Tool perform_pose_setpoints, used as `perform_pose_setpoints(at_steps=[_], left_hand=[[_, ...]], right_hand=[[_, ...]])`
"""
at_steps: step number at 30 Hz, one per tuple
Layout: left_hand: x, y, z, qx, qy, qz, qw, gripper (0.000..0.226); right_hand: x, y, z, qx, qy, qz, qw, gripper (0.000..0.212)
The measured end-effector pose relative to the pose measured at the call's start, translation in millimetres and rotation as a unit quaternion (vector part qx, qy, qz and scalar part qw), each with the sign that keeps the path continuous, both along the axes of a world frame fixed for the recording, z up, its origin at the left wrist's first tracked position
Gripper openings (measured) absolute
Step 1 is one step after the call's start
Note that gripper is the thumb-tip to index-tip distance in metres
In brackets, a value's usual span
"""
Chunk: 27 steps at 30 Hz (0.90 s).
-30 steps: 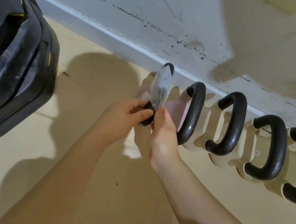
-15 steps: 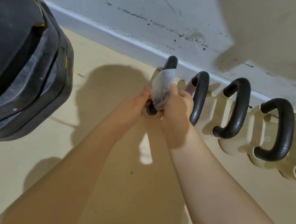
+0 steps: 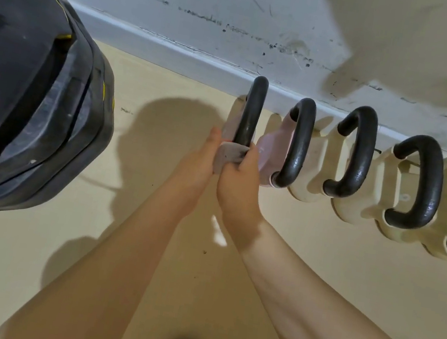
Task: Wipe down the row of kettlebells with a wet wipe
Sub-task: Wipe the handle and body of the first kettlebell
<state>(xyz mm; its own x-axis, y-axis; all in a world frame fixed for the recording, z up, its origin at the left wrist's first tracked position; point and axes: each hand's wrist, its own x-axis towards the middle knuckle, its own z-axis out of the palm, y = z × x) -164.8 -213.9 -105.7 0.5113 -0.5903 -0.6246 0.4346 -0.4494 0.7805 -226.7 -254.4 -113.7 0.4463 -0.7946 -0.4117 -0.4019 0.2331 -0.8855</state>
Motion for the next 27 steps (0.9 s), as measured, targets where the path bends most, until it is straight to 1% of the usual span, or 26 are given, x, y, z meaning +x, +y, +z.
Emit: perform_pose_setpoints(at_steps=[2,5,8,12,15,20,21,22,23,25,27], left_hand=[[2,-1,3,0.009,-0.011,0.000,1.000,0.055],[2,-4,10,0.001,-0.026,-0.028,0.999,0.060],[4,-1,9,-0.022,0.003,-0.034,0.999,0.062],[4,1,7,-0.034,0.040,-0.014,0.998,0.066],[3,1,5,-0.042,0.044,0.000,0.998,0.061],[3,-5,1,-0.037,0.027,0.006,0.999,0.056],[5,-7,3,-0.028,0.024,0.001,0.999,0.054],[6,-9,6,-0.014,0.025,-0.008,1.000,0.051],[8,-9,8,0.004,0.003,-0.035,0.999,0.045],[12,-10,10,0.041,-0.090,-0.130,0.987,0.027],[16,-8,10,0.047,-0.155,-0.195,0.967,0.019]], right_hand=[[-3,-3,-4,-0.021,-0.022,0.011,0.999,0.040],[-11,-4,-16,-0.025,0.004,0.033,0.999,0.039],[-9,-5,-13,-0.004,-0.009,0.000,1.000,0.040],[-14,-8,-13,0.005,-0.008,0.018,1.000,0.039],[-18,-21,-11,0.060,-0.050,-0.016,0.997,0.032],[1,-39,1,0.036,-0.114,-0.074,0.990,0.039],[4,-42,3,0.016,-0.107,-0.077,0.991,0.040],[5,-47,5,-0.030,-0.081,-0.061,0.994,0.039],[5,-53,8,-0.078,-0.058,-0.029,0.995,0.038],[7,-66,12,-0.166,-0.031,0.048,0.984,0.045],[12,-73,15,-0.213,-0.030,0.129,0.968,0.048]])
